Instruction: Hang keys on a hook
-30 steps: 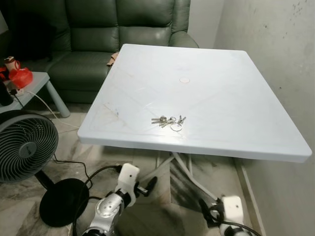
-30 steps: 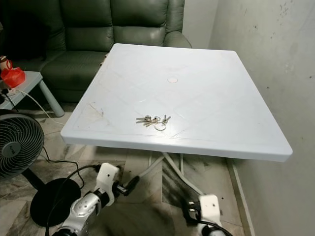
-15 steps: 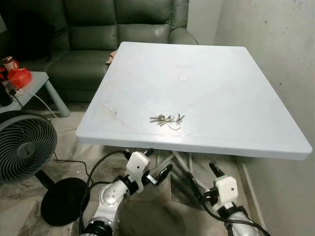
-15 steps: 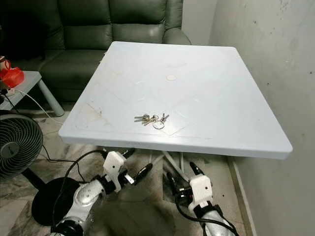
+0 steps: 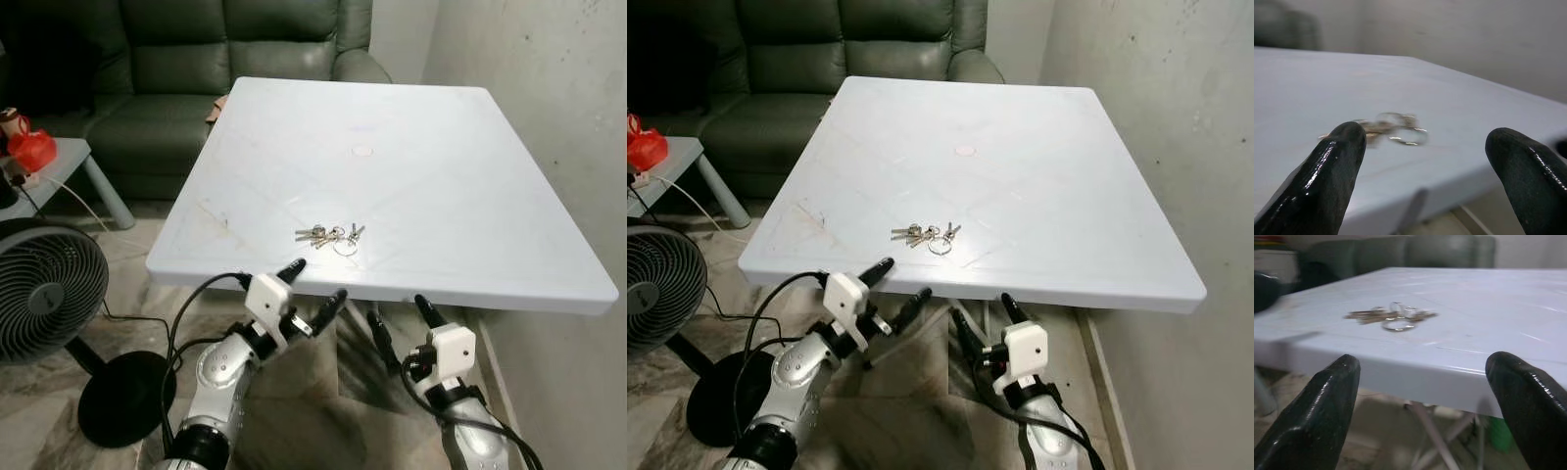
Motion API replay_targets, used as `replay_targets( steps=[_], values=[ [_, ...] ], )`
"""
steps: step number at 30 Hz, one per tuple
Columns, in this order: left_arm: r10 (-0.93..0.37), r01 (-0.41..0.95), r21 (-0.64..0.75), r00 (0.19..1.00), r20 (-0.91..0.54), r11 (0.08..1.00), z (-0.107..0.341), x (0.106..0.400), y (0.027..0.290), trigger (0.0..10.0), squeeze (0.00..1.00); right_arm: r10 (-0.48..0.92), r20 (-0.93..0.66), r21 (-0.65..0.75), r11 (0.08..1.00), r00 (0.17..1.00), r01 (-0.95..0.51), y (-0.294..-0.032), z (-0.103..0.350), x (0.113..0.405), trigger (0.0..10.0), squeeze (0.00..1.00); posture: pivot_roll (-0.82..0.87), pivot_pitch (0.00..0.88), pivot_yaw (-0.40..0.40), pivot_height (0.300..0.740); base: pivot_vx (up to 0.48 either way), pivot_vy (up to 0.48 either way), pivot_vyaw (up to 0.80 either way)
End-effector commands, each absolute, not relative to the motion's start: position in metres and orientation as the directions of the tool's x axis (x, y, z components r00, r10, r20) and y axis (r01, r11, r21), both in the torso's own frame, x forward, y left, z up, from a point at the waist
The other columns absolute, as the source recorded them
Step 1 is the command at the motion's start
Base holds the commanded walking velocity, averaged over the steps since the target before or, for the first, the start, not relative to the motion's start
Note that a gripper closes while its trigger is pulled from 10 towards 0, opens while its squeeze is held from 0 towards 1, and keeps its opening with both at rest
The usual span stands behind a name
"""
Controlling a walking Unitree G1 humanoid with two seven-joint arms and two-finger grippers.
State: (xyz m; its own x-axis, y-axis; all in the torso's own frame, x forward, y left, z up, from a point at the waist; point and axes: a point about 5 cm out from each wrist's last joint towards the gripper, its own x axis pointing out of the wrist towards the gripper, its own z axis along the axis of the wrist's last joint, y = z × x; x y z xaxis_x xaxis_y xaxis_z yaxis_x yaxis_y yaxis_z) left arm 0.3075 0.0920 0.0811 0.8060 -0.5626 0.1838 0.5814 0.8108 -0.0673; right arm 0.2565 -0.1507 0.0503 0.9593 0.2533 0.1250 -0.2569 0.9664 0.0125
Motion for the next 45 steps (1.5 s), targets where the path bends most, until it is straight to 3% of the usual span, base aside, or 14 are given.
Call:
replay_targets(
  steps=[1,10,15,31,45],
  values=[
    [-0.447,0.468,-0.142,0.881,0.154,0.872,0.081,0.319,0.104,10.0,0.00,0.168,0.134,0.056,0.983,0.977,-0.176,-0.160,0.060,0.268,10.0,0.00,-0.04,0.043,-0.004,0.740,0.000,0.000,0.00],
    [-0.270,0.279,-0.176,0.960,0.074,0.944,0.091,0.341,0.121,10.0,0.00,-0.006,0.120,0.051,0.999,0.993,0.000,-0.182,0.076,0.291,10.0,0.00,-0.04,0.040,-0.019,0.740,0.000,0.000,0.00],
    [-0.188,0.200,-0.179,0.979,0.084,0.963,0.103,0.350,0.140,10.0,0.00,-0.019,0.124,0.060,0.998,0.992,0.011,-0.188,0.081,0.290,10.0,0.00,-0.03,0.030,-0.024,0.740,0.000,0.000,0.00],
    [-0.164,0.183,-0.168,0.979,0.120,0.969,0.112,0.349,0.152,10.0,0.00,-0.002,0.127,0.015,1.000,0.992,0.000,-0.186,0.086,0.280,10.0,0.00,-0.03,0.029,-0.024,0.740,0.000,0.000,0.00],
    [-0.143,0.159,-0.167,0.984,0.105,0.973,0.113,0.349,0.157,10.0,0.00,-0.007,0.117,-0.004,1.000,0.993,0.008,-0.188,0.089,0.278,10.0,0.00,-0.02,0.050,-0.031,0.740,0.000,0.466,0.00]
  ],
)
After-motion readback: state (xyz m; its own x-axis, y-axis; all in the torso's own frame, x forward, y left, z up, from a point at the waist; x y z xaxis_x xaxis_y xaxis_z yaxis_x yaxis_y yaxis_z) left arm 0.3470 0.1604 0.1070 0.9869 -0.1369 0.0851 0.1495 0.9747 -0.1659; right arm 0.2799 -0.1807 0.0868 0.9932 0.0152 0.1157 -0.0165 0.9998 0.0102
